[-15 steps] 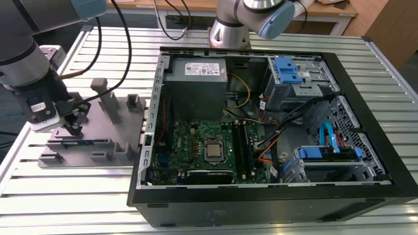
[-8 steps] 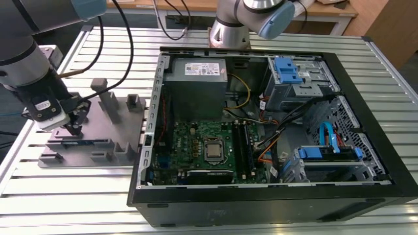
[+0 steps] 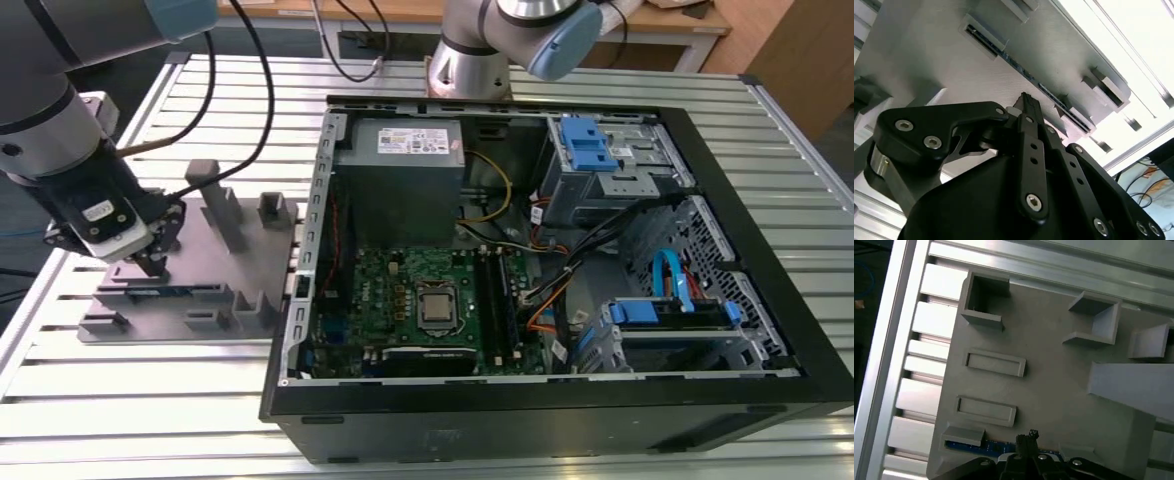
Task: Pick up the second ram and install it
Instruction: 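Pick up the second ram and move it above second insertion slot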
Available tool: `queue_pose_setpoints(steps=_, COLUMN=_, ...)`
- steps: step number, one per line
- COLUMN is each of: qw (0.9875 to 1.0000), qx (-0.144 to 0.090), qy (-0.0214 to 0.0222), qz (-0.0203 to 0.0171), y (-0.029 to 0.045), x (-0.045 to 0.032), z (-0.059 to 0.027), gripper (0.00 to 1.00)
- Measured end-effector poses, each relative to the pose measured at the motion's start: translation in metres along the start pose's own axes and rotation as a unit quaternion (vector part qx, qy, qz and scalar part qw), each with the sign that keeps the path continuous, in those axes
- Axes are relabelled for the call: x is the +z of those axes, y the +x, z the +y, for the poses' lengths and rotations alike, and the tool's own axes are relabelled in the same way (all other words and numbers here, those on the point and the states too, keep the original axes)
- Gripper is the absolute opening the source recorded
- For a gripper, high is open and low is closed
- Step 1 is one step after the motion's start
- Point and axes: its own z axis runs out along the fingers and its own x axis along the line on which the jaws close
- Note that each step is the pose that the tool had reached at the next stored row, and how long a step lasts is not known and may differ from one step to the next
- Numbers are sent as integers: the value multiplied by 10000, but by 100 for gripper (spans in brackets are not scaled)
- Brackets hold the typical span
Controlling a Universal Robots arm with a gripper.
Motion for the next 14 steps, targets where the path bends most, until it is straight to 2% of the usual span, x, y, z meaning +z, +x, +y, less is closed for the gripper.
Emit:
queue_pose_setpoints(steps=7, qw=9992, qx=-388, qy=-11, qz=-2, y=0, x=0, z=0, gripper=11)
queue_pose_setpoints(steps=14, qw=9974, qx=-715, qy=-20, qz=-3, y=0, x=0, z=0, gripper=11)
